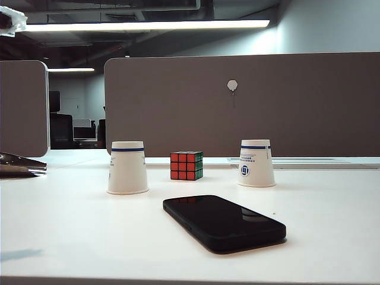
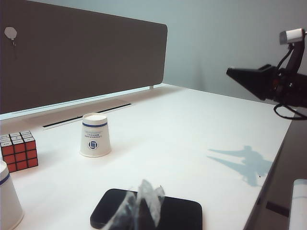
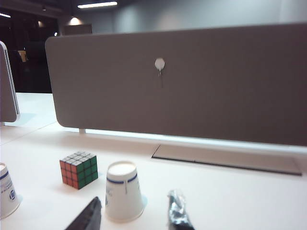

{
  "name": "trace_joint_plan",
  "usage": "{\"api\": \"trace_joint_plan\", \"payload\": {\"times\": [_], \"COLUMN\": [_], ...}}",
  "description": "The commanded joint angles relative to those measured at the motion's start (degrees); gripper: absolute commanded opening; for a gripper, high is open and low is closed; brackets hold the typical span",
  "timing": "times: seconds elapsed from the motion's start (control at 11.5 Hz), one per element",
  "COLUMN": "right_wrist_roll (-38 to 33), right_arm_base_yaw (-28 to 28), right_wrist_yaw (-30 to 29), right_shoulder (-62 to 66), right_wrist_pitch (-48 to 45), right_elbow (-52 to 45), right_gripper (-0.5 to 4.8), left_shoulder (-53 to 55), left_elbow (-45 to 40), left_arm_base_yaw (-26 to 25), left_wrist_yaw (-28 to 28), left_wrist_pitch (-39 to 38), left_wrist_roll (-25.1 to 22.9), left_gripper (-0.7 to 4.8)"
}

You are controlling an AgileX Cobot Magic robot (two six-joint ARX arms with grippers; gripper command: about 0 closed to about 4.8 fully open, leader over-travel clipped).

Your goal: Carefully pick up the cup on the right and stack it on top of the cup on the left.

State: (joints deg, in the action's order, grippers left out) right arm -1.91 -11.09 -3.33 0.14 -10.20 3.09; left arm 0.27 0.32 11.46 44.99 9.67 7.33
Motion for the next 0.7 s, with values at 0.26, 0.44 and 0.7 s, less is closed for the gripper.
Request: {"api": "trace_joint_plan", "payload": {"times": [0.26,0.44,0.7], "right_wrist_roll": [2.38,5.57,6.45], "right_arm_base_yaw": [-0.07,-0.07,-0.07], "right_wrist_yaw": [-0.46,-0.94,-3.23], "right_shoulder": [0.37,7.54,19.54], "right_wrist_pitch": [0.72,7.08,8.66], "right_elbow": [13.79,24.17,31.87], "right_gripper": [1.81,1.81,1.94], "left_shoulder": [0.02,0.02,0.02], "left_elbow": [0.11,0.11,0.11], "left_arm_base_yaw": [0.04,0.04,0.04], "left_wrist_yaw": [0.24,0.17,0.04], "left_wrist_pitch": [0.70,0.68,0.66], "left_wrist_roll": [0.22,0.22,0.22], "left_gripper": [-0.05,-0.05,-0.05]}}
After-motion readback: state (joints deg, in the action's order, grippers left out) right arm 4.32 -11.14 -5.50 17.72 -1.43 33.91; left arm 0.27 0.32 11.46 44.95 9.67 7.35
